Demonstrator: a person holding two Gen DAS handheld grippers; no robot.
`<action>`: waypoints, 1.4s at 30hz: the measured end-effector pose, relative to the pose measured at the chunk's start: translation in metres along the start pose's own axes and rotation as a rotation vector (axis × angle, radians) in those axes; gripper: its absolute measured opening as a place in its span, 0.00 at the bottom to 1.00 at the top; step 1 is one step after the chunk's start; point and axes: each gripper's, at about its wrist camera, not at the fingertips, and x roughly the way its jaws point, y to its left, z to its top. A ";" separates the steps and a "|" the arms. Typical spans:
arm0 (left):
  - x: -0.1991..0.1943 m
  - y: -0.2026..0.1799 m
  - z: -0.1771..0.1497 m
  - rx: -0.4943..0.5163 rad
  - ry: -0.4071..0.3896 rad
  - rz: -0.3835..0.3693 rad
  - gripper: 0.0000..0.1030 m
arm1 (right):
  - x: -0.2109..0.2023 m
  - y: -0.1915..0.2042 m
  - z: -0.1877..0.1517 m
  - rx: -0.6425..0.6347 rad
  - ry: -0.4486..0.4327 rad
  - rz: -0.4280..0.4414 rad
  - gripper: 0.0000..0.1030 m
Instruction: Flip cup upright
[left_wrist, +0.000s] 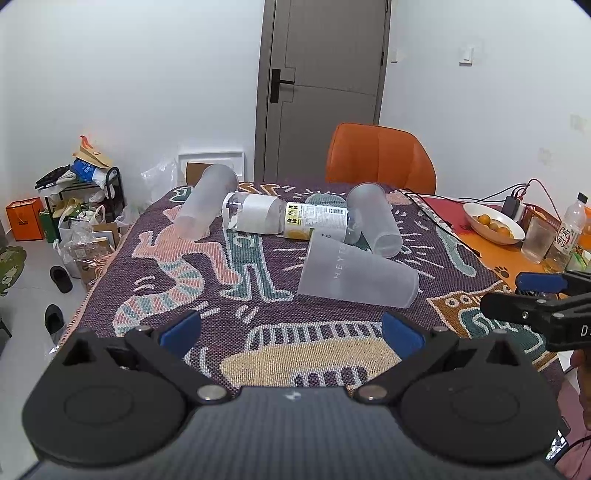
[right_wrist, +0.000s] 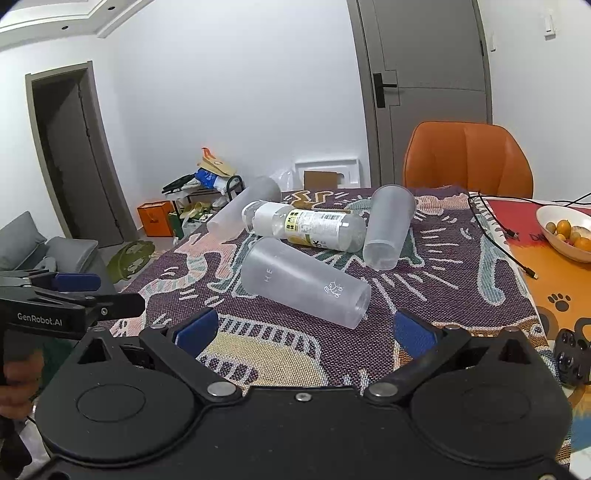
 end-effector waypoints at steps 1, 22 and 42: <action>0.000 0.000 0.000 0.001 0.001 0.000 1.00 | 0.000 0.000 0.000 -0.001 -0.001 0.000 1.00; -0.002 0.003 0.001 -0.003 -0.003 -0.002 1.00 | 0.000 0.002 0.001 -0.014 -0.003 -0.004 1.00; 0.010 0.016 -0.001 -0.049 -0.030 -0.037 1.00 | 0.016 0.002 0.000 -0.042 0.015 0.013 1.00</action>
